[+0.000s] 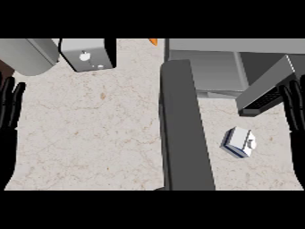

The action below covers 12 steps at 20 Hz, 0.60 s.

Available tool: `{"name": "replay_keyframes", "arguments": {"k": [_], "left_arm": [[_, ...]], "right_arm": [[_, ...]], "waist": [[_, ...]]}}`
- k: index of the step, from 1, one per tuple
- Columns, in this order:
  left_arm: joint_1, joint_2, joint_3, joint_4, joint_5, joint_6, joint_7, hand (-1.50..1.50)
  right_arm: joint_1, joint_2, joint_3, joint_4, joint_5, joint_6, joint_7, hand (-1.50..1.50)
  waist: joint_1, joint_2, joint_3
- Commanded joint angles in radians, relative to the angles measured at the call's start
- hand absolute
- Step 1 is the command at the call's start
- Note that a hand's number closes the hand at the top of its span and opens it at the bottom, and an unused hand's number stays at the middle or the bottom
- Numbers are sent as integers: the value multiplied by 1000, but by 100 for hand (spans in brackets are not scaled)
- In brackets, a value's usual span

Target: Pick up the milk, place it into the microwave and close the microwave

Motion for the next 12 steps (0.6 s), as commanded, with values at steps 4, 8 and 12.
{"name": "replay_keyframes", "arguments": {"k": [4,8,12], "left_arm": [[60,8,-3,60,25,-79,-136,-150],[9,-59,-52,59,17,-5,29,-150],[61,-56,-65,-30,27,-17,51,-150]], "right_arm": [[-75,36,44,104,123,-68,3,-150],[-177,69,-23,133,10,-100,113,-150],[-84,31,-80,177,-58,-36,5,-150]], "waist": [[-19,-41,15],[-18,-42,16],[-22,-43,16]]}}
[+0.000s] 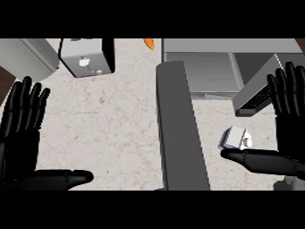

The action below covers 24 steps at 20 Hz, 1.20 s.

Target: Pick up the milk, place it into the microwave and close the microwave

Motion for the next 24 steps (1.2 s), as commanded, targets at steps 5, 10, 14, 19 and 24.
{"name": "replay_keyframes", "arguments": {"k": [5,10,14,19,24], "left_arm": [[132,-52,-112,-64,-70,37,-17,-150],[269,-35,-108,-139,-37,-9,-76,-150],[260,-7,-53,-127,32,-57,-93,-150],[215,-49,-138,-155,-71,14,-23,-150],[341,-19,-128,-250,-9,-39,-48,-150]], "right_arm": [[-13,-25,-78,58,-57,-3,8,-150],[48,-32,-75,135,-16,6,-59,-150],[79,0,-38,185,19,-6,-107,-150],[123,-1,-52,292,14,16,-216,-150],[121,-43,-121,455,-10,55,-330,-150]], "waist": [[-1,-3,1],[2,-3,1],[1,-3,1],[-2,-2,1],[2,-3,1]]}}
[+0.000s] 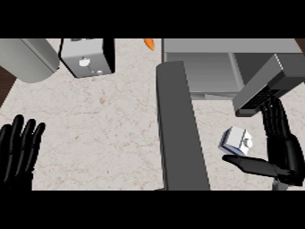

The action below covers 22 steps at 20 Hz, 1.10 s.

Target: Pick up the milk, place it into the microwave and close the microwave

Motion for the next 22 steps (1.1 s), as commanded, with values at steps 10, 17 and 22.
{"name": "replay_keyframes", "arguments": {"k": [10,17,22], "left_arm": [[111,6,-25,-5,6,-16,-109,-150],[92,-12,-109,-35,-64,41,-13,-150],[150,51,-17,-72,27,-15,-76,-150]], "right_arm": [[14,-24,-88,363,-18,39,-319,-150],[-71,-42,-123,607,-57,109,-457,-150],[-224,-47,-166,862,-41,53,-575,-150]], "waist": [[2,-1,0],[1,0,0],[7,1,0]]}}
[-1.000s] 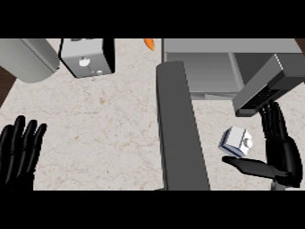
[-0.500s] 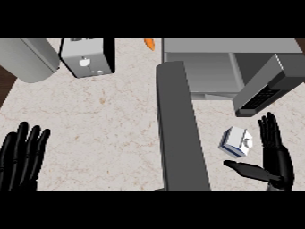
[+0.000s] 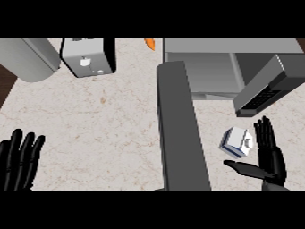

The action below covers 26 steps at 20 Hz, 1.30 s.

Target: Pick up the milk, place it into the microwave and close the microwave

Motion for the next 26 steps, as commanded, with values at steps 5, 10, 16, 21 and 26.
{"name": "replay_keyframes", "arguments": {"k": [5,10,16,21,26], "left_arm": [[-41,-11,-28,4,-11,13,46,-150],[20,12,-22,-45,0,1,23,-150],[-3,-2,-7,37,0,7,-41,-150],[37,10,-26,-51,-1,7,21,-150],[10,-6,-8,-10,-5,25,5,-150]], "right_arm": [[-215,-47,-63,426,13,-21,-213,-150],[-231,-136,-63,573,39,74,-308,-150],[-218,-81,-6,542,134,-91,-451,150],[-163,-57,53,497,139,133,-501,150],[-128,-23,86,412,120,177,-492,150]], "waist": [[5,3,1],[10,4,1],[12,6,2],[7,2,2],[-6,0,1]]}}
